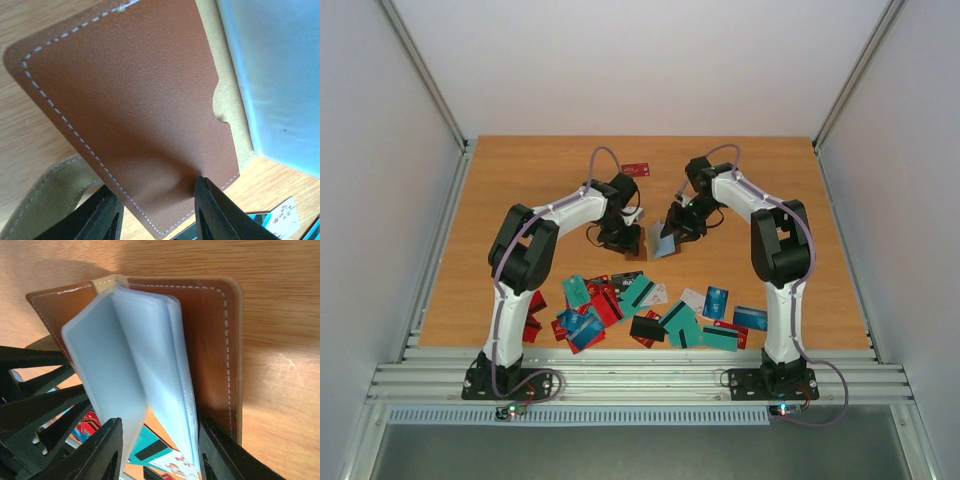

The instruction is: Put the credit cards into the card holder

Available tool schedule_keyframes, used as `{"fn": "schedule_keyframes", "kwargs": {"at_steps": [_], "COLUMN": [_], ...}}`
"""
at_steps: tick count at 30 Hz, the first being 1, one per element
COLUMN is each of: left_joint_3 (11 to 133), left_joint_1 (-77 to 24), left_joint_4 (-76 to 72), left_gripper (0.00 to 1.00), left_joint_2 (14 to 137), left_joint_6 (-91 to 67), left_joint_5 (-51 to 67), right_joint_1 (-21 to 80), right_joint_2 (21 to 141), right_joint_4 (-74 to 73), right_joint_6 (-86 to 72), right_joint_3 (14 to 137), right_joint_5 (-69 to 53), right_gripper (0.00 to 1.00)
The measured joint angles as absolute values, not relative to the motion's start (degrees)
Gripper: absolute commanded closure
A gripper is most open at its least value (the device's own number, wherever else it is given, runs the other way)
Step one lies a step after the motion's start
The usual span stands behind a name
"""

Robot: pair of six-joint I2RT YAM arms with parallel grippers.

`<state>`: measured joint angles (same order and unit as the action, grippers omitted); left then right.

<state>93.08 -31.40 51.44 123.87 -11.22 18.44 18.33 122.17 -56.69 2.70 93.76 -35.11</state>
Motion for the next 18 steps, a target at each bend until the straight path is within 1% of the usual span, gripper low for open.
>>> {"fn": "schedule_keyframes", "kwargs": {"at_steps": [6,13,18], "left_joint_3": [92.6,91.5,90.9], "left_joint_1": [-31.6,-31.6,-31.6], "left_joint_4": [51.0,49.8,49.1], "left_gripper": [0.59,0.59,0.59], "left_joint_2": [123.6,123.2,123.0], "left_joint_6": [-11.7,-12.3,-12.8], "left_joint_5": [19.1,20.9,21.7], "right_joint_1": [20.4,21.3,21.3], "right_joint_2": [123.0,123.4,125.2], "right_joint_4": [-62.3,-68.0,-71.4], "right_joint_6": [5.2,7.8,9.8], "right_joint_3": [98.0,98.9,101.8], "right_joint_5": [-31.4,-27.4,-25.5], "right_gripper": [0.53,0.46,0.45]}}
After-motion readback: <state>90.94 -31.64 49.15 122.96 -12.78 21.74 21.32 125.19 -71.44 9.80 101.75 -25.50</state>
